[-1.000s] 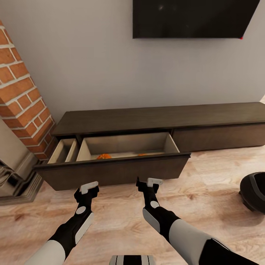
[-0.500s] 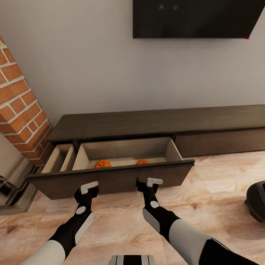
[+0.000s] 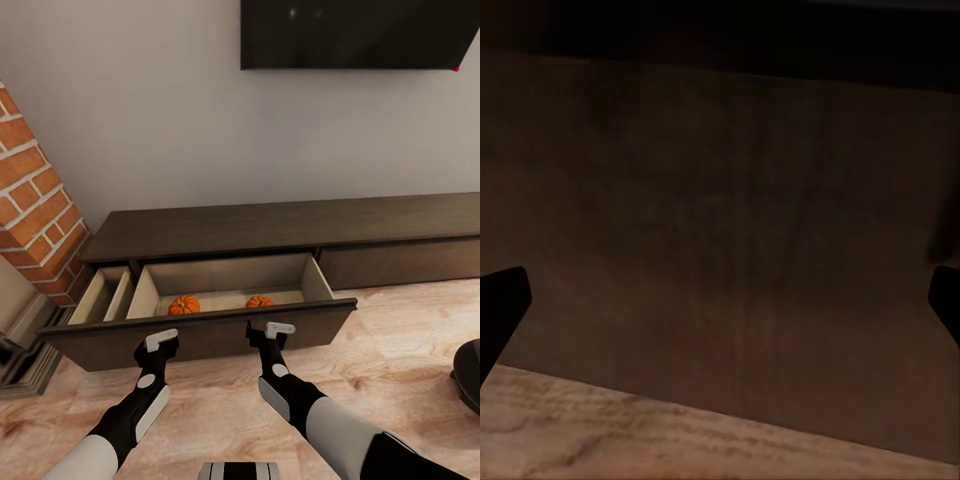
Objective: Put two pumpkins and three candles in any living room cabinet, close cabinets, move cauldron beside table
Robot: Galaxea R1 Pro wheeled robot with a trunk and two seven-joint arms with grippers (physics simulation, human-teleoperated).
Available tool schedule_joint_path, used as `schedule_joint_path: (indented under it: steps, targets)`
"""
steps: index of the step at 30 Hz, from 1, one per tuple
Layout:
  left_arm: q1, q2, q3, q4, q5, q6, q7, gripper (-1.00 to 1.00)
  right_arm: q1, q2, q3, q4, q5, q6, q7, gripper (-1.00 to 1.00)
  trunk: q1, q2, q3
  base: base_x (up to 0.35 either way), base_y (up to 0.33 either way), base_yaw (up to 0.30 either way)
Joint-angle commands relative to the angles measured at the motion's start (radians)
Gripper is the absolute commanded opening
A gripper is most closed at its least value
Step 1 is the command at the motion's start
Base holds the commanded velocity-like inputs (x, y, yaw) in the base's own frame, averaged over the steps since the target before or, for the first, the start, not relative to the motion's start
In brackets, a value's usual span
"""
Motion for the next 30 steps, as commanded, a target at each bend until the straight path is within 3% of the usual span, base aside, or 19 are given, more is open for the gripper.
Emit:
schedule_joint_path:
  steps: [1, 9, 30]
  targets:
    - [-0.001, 0.002, -0.008, 0.0, 0.01, -0.007, 0.007, 1.0, -0.001, 0.0, 0.008, 0.001, -0.008, -0.005, -0.006, 1.0, 0.0, 0.0, -0.001, 0.003, 0.0, 0.0]
    - [-0.001, 0.002, -0.008, 0.0, 0.01, -0.006, 0.008, 1.0, -0.001, 0.0, 0.008, 0.0, -0.008, -0.005, -0.005, 1.0, 0.0, 0.0, -0.001, 0.033, 0.0, 0.0]
    - [-0.001, 0.002, -0.008, 0.0, 0.01, -0.005, 0.008, 1.0, -0.001, 0.0, 0.009, 0.0, -0.008, -0.006, -0.005, 1.0, 0.0, 0.0, -0.001, 0.275, 0.0, 0.0]
